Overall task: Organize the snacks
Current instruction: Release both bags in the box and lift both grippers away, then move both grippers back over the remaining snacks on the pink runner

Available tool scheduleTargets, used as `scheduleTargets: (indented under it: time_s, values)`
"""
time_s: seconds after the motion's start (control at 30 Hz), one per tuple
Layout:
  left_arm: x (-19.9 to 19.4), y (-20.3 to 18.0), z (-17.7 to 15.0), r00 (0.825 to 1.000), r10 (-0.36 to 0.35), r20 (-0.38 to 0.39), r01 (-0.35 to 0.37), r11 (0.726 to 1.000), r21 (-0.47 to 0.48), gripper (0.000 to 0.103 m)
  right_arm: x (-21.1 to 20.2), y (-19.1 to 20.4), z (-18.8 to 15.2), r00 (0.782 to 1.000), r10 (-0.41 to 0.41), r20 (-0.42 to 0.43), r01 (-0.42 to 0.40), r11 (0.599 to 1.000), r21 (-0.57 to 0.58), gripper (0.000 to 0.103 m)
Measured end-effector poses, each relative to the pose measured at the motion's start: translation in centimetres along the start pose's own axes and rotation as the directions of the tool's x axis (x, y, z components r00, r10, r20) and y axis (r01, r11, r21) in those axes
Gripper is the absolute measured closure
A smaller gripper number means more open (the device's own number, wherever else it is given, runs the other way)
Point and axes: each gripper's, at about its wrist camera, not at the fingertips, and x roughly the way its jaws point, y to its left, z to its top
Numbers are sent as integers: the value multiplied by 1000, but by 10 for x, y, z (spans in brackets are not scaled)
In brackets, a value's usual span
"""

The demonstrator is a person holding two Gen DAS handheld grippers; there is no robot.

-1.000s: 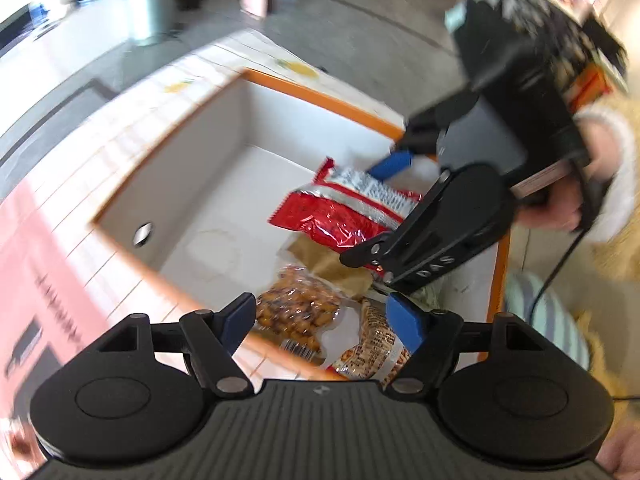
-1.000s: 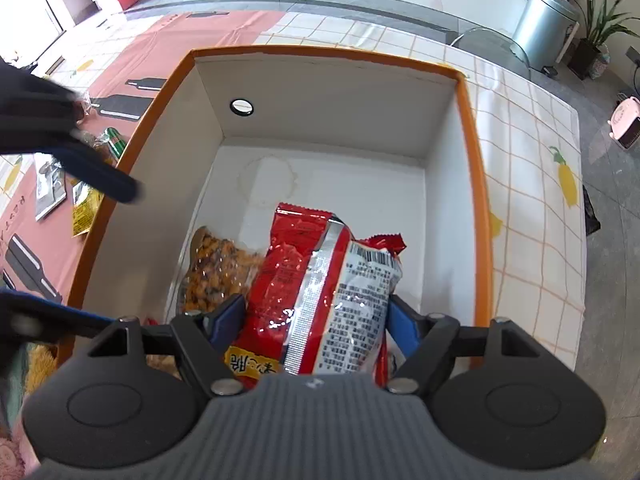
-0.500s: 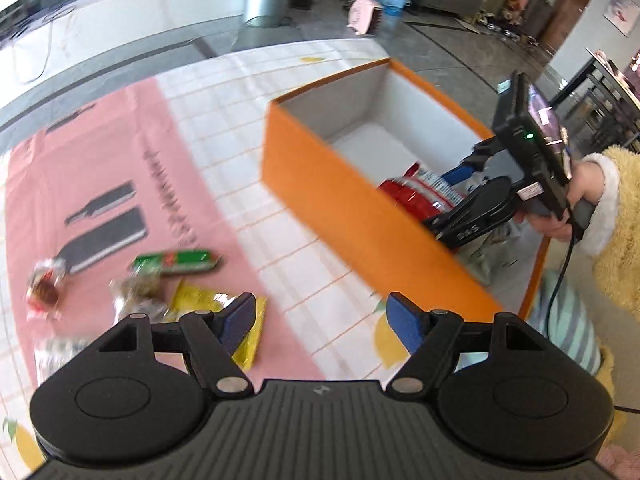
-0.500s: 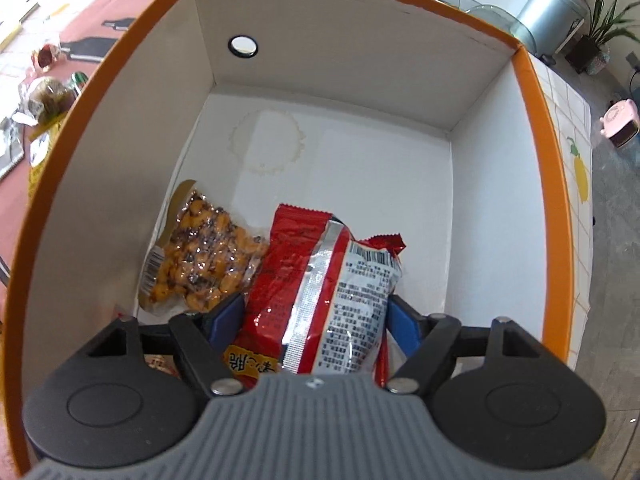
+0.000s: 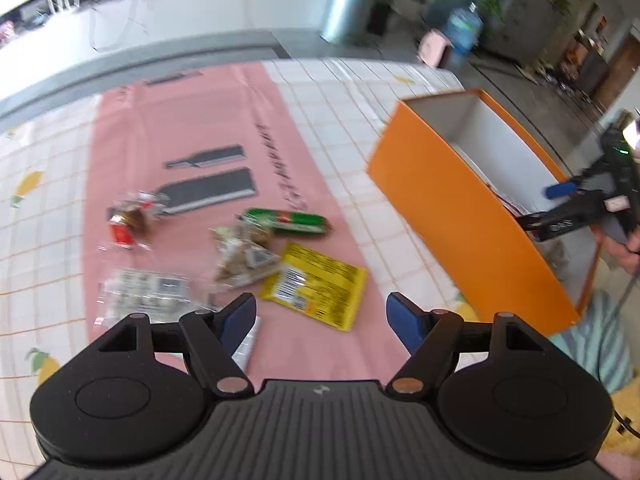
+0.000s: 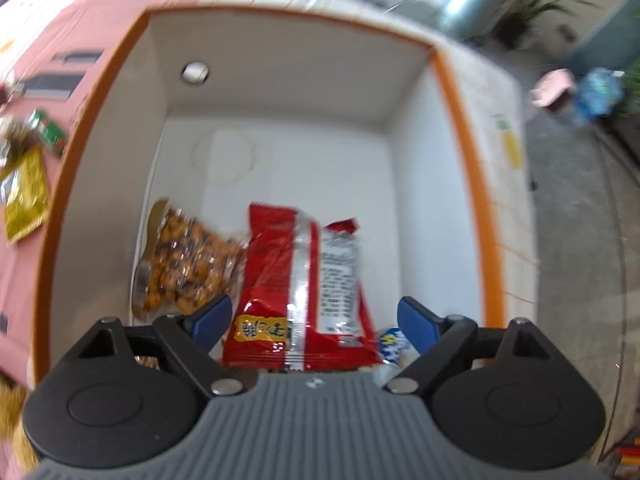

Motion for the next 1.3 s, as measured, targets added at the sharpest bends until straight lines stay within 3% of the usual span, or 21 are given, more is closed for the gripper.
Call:
scheduleTargets:
  time_s: [0.13,0.27,0.4,0.57,0.8,1.03,1.3]
  values:
    - [-11,10,-5,999,23,49,-22,1000,-15,16,-34,12,-4,995,-63,84,58,997,54,16]
    - [-23,21,-9,995,33,92,-27,998,-63,16,-70,27,-5,983,-58,173,44,996,84,16]
    - [-28,33,-13,989,62,133,-44,990,-130,16,-100,53,-9,961,-25,274,-3,995,102,16]
    - [-27,44,-22,983,89,161,-56,979,-198,16,-109,94,-9,935,72,348,-118,987,113,16]
    - [-17,59,-32,984,95,148,-53,963,-265,16,-95,161,0,914,171,369,-209,976,66,16]
    - [-1,72,-39,988,93,122,-49,945,-323,16,-69,219,0,904,204,376,-224,974,11,17]
    - [18,84,-45,993,82,85,-47,932,-358,20,-33,250,10,918,229,324,-236,972,-17,23]
